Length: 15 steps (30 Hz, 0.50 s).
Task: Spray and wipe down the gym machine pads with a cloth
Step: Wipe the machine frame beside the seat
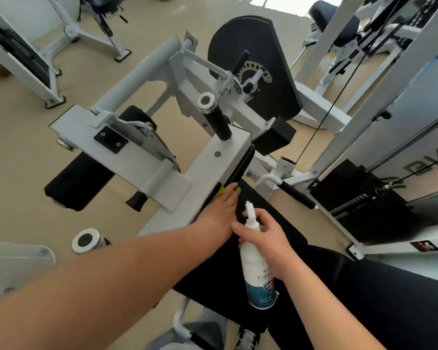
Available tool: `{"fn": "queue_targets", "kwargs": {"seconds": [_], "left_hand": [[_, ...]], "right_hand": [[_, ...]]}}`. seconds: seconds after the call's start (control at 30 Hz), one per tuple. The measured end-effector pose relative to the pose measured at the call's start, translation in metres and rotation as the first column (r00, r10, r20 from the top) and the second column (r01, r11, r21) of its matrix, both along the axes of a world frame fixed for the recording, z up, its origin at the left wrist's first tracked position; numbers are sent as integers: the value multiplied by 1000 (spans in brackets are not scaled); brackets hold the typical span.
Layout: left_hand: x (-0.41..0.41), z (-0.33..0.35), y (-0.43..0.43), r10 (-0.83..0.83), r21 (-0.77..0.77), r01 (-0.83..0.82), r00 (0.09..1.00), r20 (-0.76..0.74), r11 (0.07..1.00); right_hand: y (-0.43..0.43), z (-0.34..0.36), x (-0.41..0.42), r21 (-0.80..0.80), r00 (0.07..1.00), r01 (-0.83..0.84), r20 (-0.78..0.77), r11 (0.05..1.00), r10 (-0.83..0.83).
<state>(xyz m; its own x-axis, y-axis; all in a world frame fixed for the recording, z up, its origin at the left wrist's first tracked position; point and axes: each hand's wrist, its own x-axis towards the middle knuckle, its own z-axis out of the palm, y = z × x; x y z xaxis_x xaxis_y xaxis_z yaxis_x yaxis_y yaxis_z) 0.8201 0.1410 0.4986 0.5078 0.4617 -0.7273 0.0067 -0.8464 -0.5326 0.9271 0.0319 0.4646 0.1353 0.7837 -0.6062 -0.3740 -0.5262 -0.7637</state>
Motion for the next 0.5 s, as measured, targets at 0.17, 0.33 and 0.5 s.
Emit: {"fn": "queue_targets", "kwargs": {"seconds": [0.17, 0.33, 0.5], "left_hand": [[78, 20, 73, -65, 112, 55, 994, 92, 992], [102, 19, 90, -74, 153, 57, 991, 110, 987], [59, 4, 50, -96, 138, 77, 987, 132, 987]], "right_hand": [[-16, 8, 15, -15, 994, 109, 0, 994, -109], [-28, 18, 20, 5, 987, 162, 3, 987, -162], [-34, 25, 8, 15, 988, 151, 19, 988, -151]]}}
